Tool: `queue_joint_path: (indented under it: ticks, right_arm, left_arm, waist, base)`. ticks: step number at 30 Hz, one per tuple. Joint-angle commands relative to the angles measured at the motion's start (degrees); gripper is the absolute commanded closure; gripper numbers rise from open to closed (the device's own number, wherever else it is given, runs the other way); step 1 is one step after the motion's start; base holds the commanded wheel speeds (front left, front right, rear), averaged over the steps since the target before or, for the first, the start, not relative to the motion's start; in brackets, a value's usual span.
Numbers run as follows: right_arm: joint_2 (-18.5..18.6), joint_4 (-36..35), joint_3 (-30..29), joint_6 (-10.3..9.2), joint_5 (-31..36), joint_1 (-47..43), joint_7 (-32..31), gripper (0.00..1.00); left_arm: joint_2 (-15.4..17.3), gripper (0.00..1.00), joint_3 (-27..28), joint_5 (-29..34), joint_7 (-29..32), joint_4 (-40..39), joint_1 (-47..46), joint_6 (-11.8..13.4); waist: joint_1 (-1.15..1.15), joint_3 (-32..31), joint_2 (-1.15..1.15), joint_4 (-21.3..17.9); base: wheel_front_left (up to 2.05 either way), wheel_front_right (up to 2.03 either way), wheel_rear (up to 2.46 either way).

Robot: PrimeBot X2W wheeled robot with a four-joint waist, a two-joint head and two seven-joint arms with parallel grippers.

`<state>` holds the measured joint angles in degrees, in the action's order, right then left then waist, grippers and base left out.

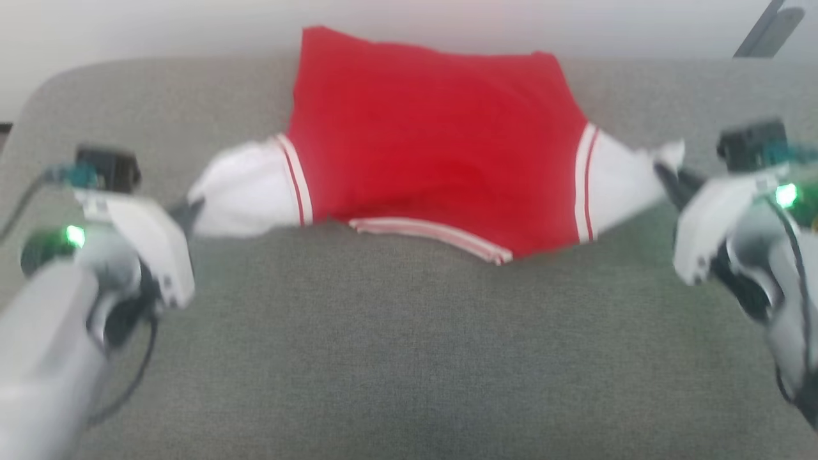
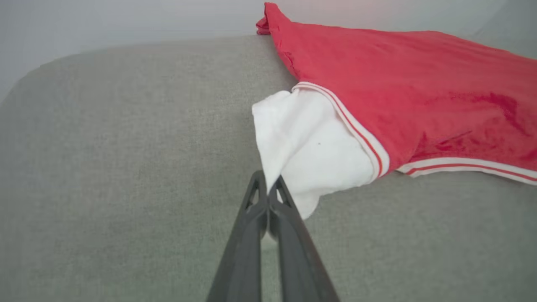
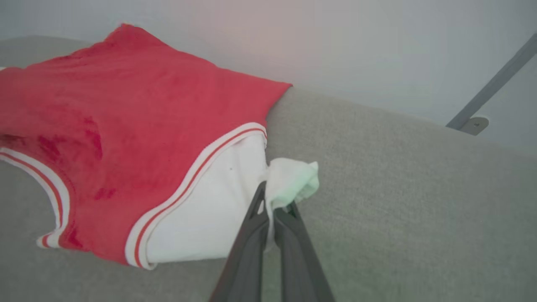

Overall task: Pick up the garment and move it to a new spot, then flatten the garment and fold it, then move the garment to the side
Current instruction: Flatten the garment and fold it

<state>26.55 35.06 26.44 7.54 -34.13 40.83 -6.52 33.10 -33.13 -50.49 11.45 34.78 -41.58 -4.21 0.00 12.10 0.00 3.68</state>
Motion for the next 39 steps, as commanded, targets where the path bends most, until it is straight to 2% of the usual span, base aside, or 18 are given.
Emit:
queue_joint_path:
  ticks: [1,5,10,14,18,21,24,32,33,34,35,36,37,38,39]
  right_arm:
    - [1.26,-2.04,0.51,-0.10,-1.60,-2.20,-1.24,1.00]
    - [6.30,-9.38,1.58,-0.10,-5.66,-9.44,-5.14,1.00]
    - [12.01,-16.75,1.90,-0.10,-9.39,-17.14,-10.19,1.00]
    - [15.32,-21.66,0.88,-0.10,-12.26,-22.70,-14.35,1.00]
    - [17.65,-26.67,-0.64,-0.10,-15.27,-28.07,-18.83,1.00]
    - [18.48,-29.46,-2.46,-0.10,-16.52,-31.74,-21.17,1.00]
    - [17.70,-30.60,-4.83,-0.10,-15.69,-34.66,-22.06,1.00]
    - [10.26,-26.91,-7.44,-0.09,-8.85,-36.75,-22.18,1.00]
    - [9.37,-26.39,-7.38,-0.05,-7.91,-36.35,-22.29,0.96]
    - [8.32,-25.80,-7.37,-0.05,-7.31,-36.05,-22.79,0.78]
    - [7.61,-25.47,-7.32,-0.05,-6.71,-35.81,-22.96,0.71]
    - [6.88,-25.01,-7.71,-0.05,-6.21,-35.51,-23.20,0.54]
    - [6.33,-24.75,-8.00,-0.05,-5.63,-35.28,-23.60,0.06]
    - [6.07,-24.90,-8.06,-0.05,-5.08,-35.21,-24.16,0.00]
    - [5.67,-25.20,-8.47,-0.06,-4.76,-35.05,-24.71,0.00]
  left_arm:
    - [1.16,1.00,0.61,-1.20,0.78,-2.41,2.92,1.43]
    - [6.00,1.00,2.20,-3.93,3.81,-14.38,13.10,7.19]
    - [12.72,1.00,5.75,-7.56,7.11,-30.61,25.01,16.44]
    - [17.50,1.00,8.41,-9.40,8.94,-41.74,33.19,23.58]
    - [20.54,1.00,10.33,-10.80,9.41,-49.37,40.03,28.79]
    - [21.18,1.00,10.77,-11.74,9.06,-53.08,43.98,30.98]
    - [20.79,1.00,10.49,-12.07,8.43,-54.60,46.67,32.01]
    - [16.98,1.00,8.13,-9.83,5.08,-51.28,44.82,29.24]
    - [16.67,1.00,7.80,-9.19,4.72,-50.42,44.38,28.84]
    - [16.20,1.00,7.51,-8.81,4.31,-49.66,43.86,28.46]
    - [15.64,1.00,7.33,-8.48,3.92,-49.05,43.21,28.06]
    - [15.26,1.00,7.07,-8.13,3.59,-48.43,42.64,27.71]
    - [14.91,1.00,6.91,-7.93,3.43,-47.89,42.16,27.54]
    - [14.60,1.00,6.77,-7.66,3.15,-47.51,41.73,27.11]
    - [14.21,1.00,6.56,-7.43,2.91,-47.10,41.32,26.95]
  waist:
    - [0.00,-0.96,0.00,-0.27]
    - [0.00,-1.78,0.00,-0.54]
    - [0.00,-1.98,0.00,-0.59]
    - [0.00,-1.82,0.00,-0.45]
    - [0.00,-1.37,0.00,-0.31]
    - [0.00,-0.74,0.00,-0.22]
    - [0.00,0.12,0.00,-0.14]
    - [0.00,1.77,0.00,-0.03]
    - [0.00,1.90,0.00,-0.09]
    - [0.00,2.06,0.00,-0.22]
    - [0.00,2.19,0.00,-0.27]
    - [0.00,2.29,0.00,-0.29]
    - [0.00,2.39,0.00,-0.31]
    - [0.00,2.54,0.00,-0.33]
    - [0.00,2.64,0.00,-0.35]
  base:
    - [0.00,0.00,0.00]
    - [0.00,0.00,0.00]
    - [0.00,0.00,0.00]
    - [0.00,0.00,0.00]
    - [0.00,0.00,0.00]
    - [0.00,0.00,0.00]
    - [0.00,0.00,0.00]
    - [0.00,0.00,0.00]
    - [0.00,0.00,0.00]
    - [0.00,0.00,0.00]
    - [0.00,0.00,0.00]
    - [0.00,0.00,0.00]
    - [0.00,0.00,0.00]
    - [0.00,0.00,0.00]
    - [0.00,0.00,0.00]
